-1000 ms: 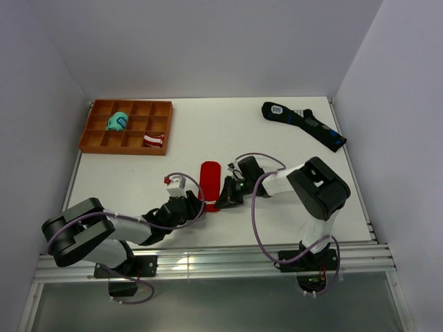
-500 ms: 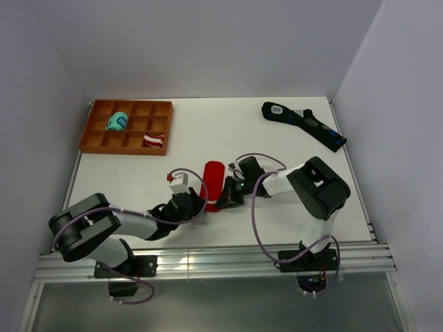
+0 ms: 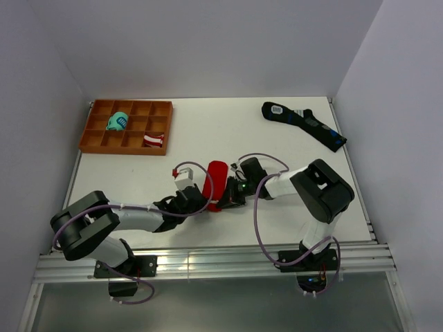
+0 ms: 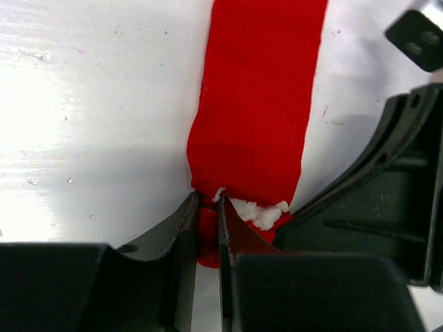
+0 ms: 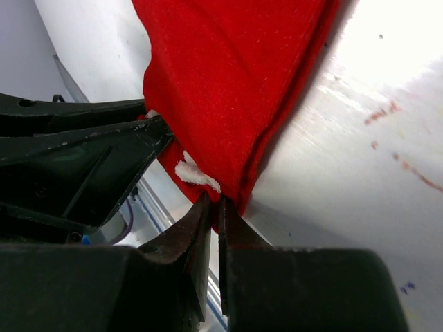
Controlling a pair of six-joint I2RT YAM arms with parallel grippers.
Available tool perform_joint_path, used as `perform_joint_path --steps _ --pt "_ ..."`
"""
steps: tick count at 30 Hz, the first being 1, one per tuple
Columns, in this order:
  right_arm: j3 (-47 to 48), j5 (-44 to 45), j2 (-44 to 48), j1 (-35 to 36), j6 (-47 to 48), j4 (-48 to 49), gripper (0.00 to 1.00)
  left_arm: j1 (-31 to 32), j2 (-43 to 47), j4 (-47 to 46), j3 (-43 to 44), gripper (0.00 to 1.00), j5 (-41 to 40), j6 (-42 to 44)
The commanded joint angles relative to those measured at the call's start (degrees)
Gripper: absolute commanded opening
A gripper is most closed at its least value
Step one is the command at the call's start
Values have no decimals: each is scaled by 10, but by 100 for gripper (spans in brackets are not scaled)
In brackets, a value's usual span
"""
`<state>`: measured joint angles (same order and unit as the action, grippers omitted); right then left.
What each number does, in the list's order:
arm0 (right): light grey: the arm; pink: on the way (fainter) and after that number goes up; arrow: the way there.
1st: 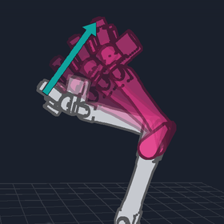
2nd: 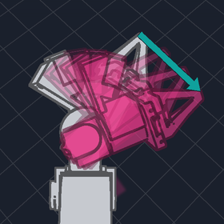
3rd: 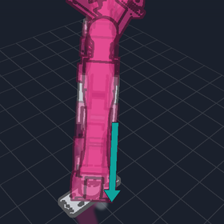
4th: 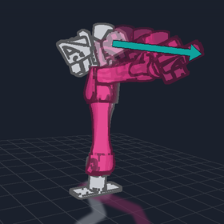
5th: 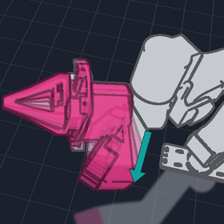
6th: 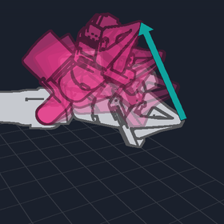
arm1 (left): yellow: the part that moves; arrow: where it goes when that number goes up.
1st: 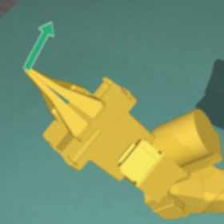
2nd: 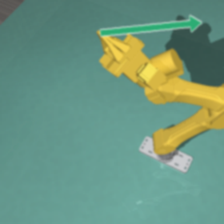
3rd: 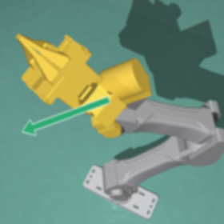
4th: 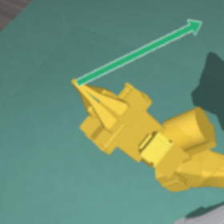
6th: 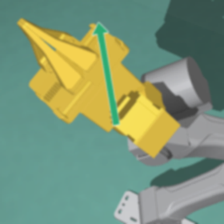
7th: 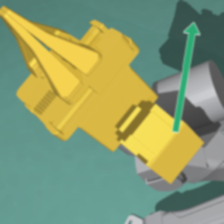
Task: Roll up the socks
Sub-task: Roll the sock at the center of the board.
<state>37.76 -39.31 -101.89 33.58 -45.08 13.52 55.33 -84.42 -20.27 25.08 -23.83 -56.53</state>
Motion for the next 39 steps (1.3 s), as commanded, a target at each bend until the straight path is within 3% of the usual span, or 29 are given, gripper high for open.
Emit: perform_joint_path --steps 1,11,19,26,31,39 --pt "-51 163 -21 -3 57 -94 3 4 -29 144 31 8 6 -25" --pt "-85 246 75 1 65 -53 37 4 -47 251 60 4 -4 -70" --pt "-135 332 214 38 78 35 40 4 -38 277 66 0 18 -69" --pt "-173 420 283 159 130 162 41 -13 -22 281 57 0 65 -53" --pt "-187 454 278 226 163 247 42 -19 -14 289 59 0 79 -37" --pt "-181 443 217 236 207 324 47 -43 -23 273 59 0 132 -24"
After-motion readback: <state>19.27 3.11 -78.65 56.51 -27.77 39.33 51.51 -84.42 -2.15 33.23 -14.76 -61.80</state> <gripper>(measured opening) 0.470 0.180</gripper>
